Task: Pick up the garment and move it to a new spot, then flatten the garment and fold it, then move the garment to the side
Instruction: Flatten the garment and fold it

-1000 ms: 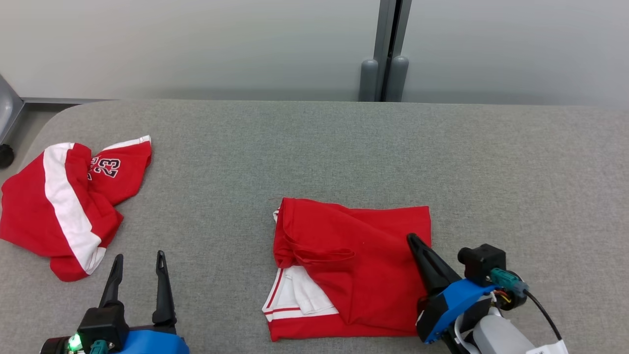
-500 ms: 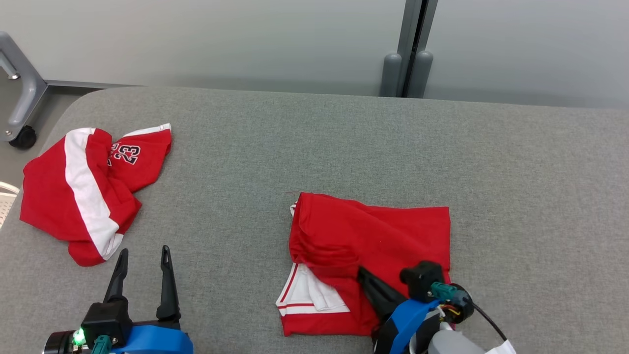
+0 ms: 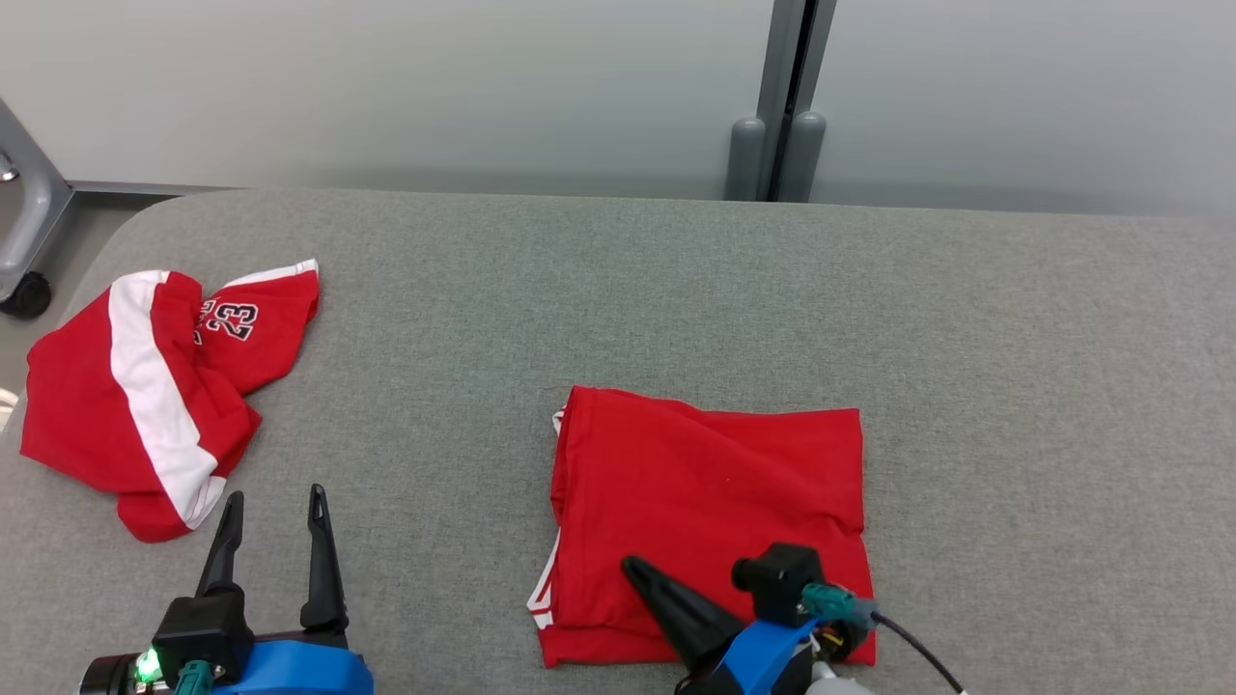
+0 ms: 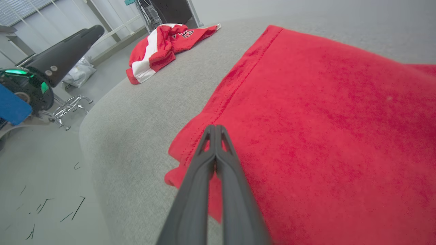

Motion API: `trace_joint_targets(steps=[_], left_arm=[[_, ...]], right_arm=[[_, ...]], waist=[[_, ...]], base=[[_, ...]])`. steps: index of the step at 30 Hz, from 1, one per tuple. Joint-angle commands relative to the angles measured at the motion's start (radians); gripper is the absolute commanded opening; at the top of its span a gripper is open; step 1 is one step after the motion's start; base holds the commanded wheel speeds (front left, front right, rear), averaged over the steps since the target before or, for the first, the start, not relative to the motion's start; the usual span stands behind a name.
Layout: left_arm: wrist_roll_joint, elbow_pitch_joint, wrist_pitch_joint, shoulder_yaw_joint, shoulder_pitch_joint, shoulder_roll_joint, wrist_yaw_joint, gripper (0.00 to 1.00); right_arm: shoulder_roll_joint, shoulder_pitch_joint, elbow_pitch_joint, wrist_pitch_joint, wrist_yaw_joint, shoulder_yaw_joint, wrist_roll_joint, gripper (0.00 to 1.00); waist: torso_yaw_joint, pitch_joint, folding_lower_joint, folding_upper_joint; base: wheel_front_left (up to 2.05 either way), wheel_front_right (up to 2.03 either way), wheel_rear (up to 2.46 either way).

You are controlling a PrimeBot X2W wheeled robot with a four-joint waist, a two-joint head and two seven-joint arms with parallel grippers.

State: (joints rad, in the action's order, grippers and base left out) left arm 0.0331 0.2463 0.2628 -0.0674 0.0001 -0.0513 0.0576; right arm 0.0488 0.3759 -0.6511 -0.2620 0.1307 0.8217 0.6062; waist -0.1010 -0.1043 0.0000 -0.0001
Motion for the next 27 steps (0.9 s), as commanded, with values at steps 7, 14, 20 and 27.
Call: trace_joint_targets(steps=[7,14,20,27], left_arm=[[-0.012,-0.002,0.003,-0.017,0.017,-0.002,0.000,1.00],[-0.020,0.004,0.003,-0.021,0.038,-0.006,0.001,1.00],[-0.023,0.018,0.003,-0.026,0.057,-0.011,0.002,1.00],[-0.026,0.029,0.003,-0.024,0.079,-0.014,-0.003,1.00]], right_arm=[[0.021,-0.048,0.087,-0.004,0.000,-0.286,-0.110,1.00],[0.048,-0.145,0.183,-0.004,0.000,-0.538,-0.222,1.00],[0.049,-0.256,0.247,-0.004,0.000,-0.699,-0.329,1.00],[0.028,-0.367,0.278,-0.004,0.000,-0.789,-0.396,1.00]], waist=[[0.042,0.027,0.0000,0.0001],[0.066,0.049,0.0000,0.0001],[0.082,0.069,0.0000,0.0001],[0.089,0.094,0.0000,0.0001]], base=[[0.00,0.00,0.00],[0.00,0.00,0.00],[0.00,0.00,0.00],[0.00,0.00,0.00]])
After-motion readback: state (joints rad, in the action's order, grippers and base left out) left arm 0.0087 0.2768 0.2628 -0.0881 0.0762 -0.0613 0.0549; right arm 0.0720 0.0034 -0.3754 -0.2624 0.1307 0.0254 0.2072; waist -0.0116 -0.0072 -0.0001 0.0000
